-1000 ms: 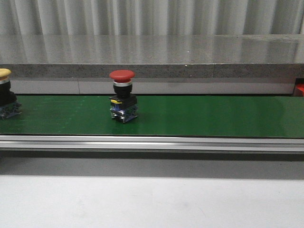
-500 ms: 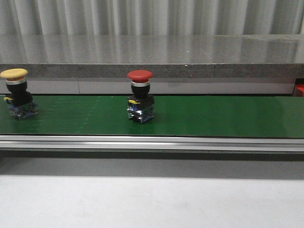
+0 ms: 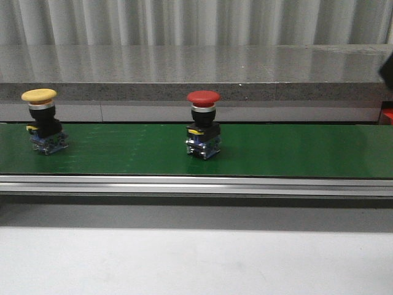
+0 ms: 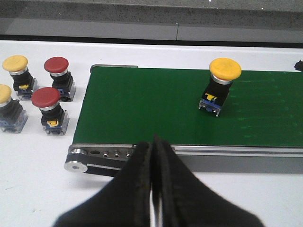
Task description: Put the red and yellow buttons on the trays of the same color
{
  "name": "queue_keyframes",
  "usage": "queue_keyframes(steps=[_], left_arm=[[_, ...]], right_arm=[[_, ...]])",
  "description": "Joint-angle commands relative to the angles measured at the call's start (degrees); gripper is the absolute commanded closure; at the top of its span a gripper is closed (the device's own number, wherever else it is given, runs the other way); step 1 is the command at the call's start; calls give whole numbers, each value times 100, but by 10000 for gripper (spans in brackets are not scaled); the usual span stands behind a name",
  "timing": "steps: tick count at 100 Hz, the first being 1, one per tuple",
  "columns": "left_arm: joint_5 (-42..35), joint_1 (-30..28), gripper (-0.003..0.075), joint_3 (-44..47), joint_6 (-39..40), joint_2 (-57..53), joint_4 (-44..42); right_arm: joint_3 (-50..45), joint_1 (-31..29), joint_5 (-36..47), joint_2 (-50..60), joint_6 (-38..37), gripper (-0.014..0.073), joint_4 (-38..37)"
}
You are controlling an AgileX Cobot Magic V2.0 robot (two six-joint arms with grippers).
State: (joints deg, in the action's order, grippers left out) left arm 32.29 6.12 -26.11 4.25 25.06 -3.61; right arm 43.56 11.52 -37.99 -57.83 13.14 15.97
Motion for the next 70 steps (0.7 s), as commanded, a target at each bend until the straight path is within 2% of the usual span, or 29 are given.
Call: queue_keyframes(steps=[1,14,28,70], left_arm=[[-438,45,741,-169,58,28,44],[-438,45,741,-169,58,28,44],[-438,45,741,-169,58,28,44],[-438,45,741,-169,58,28,44]], right_arm=[[435,416,418,-439,83,-42,114],[900,908,451,-1207,83,-42,114],[1446,1174,487,-1997,83,-42,114],[2777,1368,635,-3618,187,-22,109]])
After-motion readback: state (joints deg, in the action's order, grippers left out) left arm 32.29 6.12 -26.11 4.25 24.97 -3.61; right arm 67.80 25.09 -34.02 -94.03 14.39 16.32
